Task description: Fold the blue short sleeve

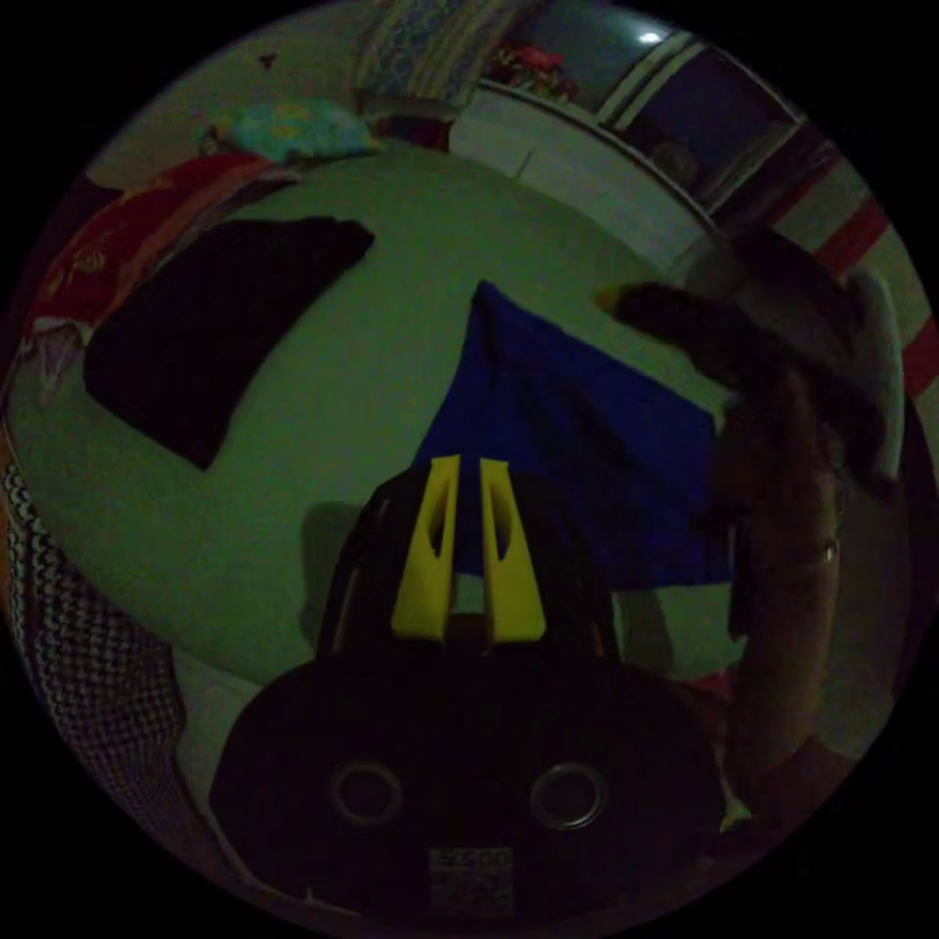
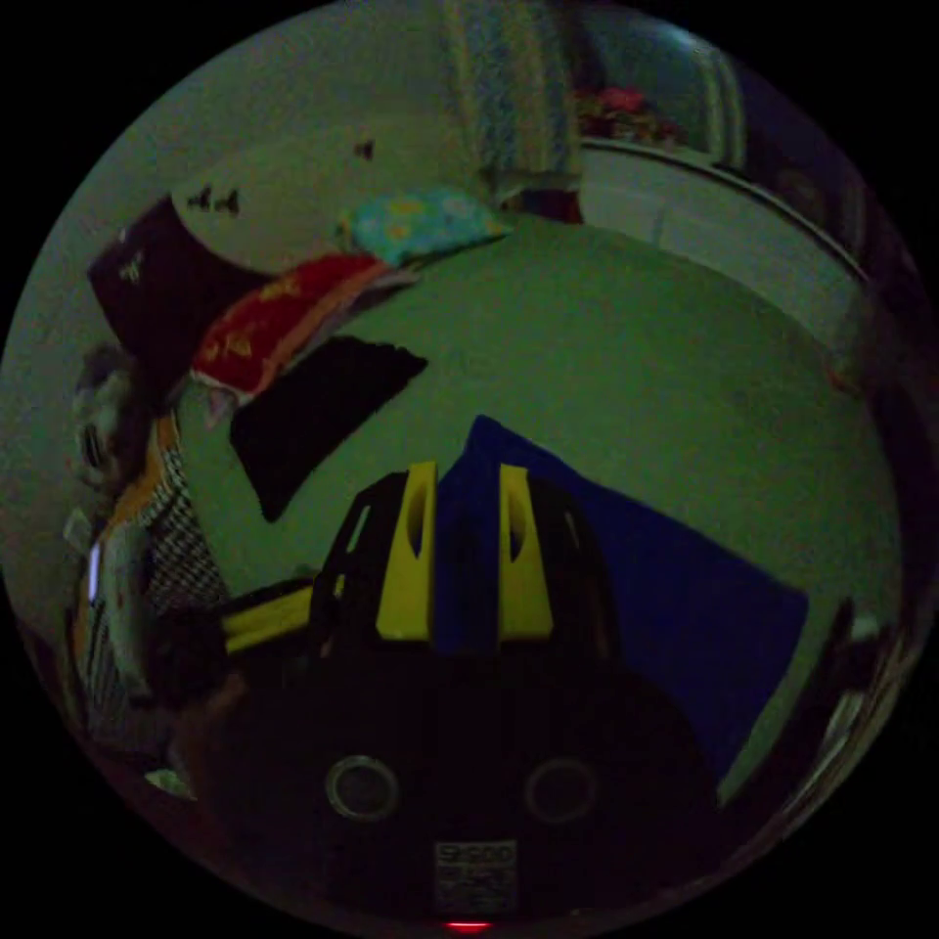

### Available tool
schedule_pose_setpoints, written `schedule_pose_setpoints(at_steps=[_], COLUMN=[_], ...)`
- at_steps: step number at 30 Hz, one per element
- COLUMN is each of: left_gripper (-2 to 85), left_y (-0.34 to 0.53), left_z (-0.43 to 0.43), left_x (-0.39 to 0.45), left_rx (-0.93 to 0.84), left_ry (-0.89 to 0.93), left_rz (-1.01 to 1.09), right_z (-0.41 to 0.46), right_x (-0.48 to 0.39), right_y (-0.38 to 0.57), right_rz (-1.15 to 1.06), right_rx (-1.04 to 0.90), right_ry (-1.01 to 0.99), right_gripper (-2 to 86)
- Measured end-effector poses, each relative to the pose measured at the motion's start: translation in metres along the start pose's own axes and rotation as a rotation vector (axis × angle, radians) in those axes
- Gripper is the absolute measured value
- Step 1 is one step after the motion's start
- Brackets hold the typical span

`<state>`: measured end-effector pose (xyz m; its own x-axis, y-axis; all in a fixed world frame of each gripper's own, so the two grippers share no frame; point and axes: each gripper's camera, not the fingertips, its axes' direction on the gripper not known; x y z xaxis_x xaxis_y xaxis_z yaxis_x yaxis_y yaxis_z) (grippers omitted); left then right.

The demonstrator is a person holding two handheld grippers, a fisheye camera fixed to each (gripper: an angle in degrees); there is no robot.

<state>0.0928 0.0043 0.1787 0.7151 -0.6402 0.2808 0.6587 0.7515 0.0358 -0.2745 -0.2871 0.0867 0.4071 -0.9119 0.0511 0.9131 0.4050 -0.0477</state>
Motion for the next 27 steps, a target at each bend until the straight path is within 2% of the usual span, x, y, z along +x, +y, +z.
schedule_pose_setpoints(at_steps=[6, 9, 13, 17, 20, 24, 27], left_gripper=[5.7, 5.1, 2.9, 1.6, 1.1, 0.3, -0.1], left_y=[0.006, 0.012, 0.022, 0.032, 0.039, 0.053, 0.068], left_z=[0.025, 0.028, 0.023, 0.026, 0.029, 0.020, -0.004], left_x=[0.015, 0.018, 0.027, 0.042, 0.056, 0.068, 0.077], left_rx=[-0.131, -0.135, -0.103, -0.118, -0.133, -0.132, -0.075], left_ry=[-0.024, -0.002, 0.015, -0.005, -0.009, -0.006, -0.149], left_rz=[0.074, 0.062, 0.034, 0.031, 0.031, 0.027, -0.035], right_z=[0.072, 0.057, 0.051, 0.081, 0.070, 0.002, -0.051], right_x=[-0.020, -0.021, -0.014, -0.002, 0.002, -0.002, 0.000], right_y=[-0.032, -0.035, -0.037, -0.034, -0.036, -0.012, 0.038], right_rz=[-0.046, -0.001, 0.093, 0.187, 0.160, 0.032, -0.050], right_rx=[-0.223, -0.143, -0.103, -0.205, -0.238, -0.122, -0.021], right_ry=[0.140, 0.101, 0.020, -0.112, -0.131, -0.081, -0.002], right_gripper=[5.0, -0.6, -1.5, -0.6, 0.4, 4.6, 6.3])
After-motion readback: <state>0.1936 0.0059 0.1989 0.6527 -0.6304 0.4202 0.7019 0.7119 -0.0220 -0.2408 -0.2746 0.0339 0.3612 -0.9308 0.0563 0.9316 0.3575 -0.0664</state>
